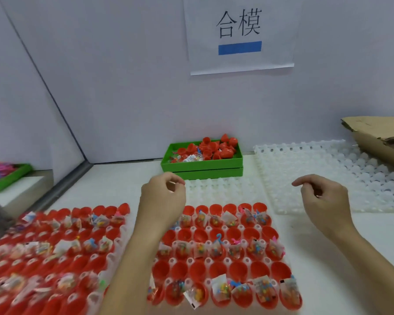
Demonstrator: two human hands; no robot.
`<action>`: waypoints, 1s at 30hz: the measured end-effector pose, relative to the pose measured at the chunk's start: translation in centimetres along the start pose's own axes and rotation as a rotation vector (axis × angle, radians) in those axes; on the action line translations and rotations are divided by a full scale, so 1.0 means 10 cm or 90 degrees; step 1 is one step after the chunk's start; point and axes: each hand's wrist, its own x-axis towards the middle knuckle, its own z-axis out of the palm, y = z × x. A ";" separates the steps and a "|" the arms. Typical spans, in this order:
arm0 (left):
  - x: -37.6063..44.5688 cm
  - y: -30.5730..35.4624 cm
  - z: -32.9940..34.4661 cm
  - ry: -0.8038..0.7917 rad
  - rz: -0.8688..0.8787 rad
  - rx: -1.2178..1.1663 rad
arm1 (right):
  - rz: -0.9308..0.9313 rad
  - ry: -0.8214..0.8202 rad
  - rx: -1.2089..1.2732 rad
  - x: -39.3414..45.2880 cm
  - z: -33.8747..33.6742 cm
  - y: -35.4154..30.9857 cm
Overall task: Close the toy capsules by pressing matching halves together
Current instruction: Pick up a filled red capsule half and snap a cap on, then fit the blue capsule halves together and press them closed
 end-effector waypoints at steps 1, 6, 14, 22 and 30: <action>0.04 -0.04 -0.06 -0.027 -0.003 0.081 | -0.003 -0.002 -0.001 0.00 0.02 -0.02; 0.22 -0.23 -0.21 -0.108 -0.073 0.354 | -0.009 -0.017 -0.001 -0.04 0.08 -0.04; 0.16 -0.27 -0.16 -0.264 -0.122 0.444 | -0.021 -0.024 -0.024 -0.04 0.09 -0.03; 0.09 -0.24 -0.06 -0.280 -0.127 0.446 | -0.010 -0.038 -0.015 -0.06 0.11 -0.02; 0.16 -0.26 0.06 -0.240 -0.119 0.482 | -0.003 -0.043 -0.015 -0.08 0.13 -0.05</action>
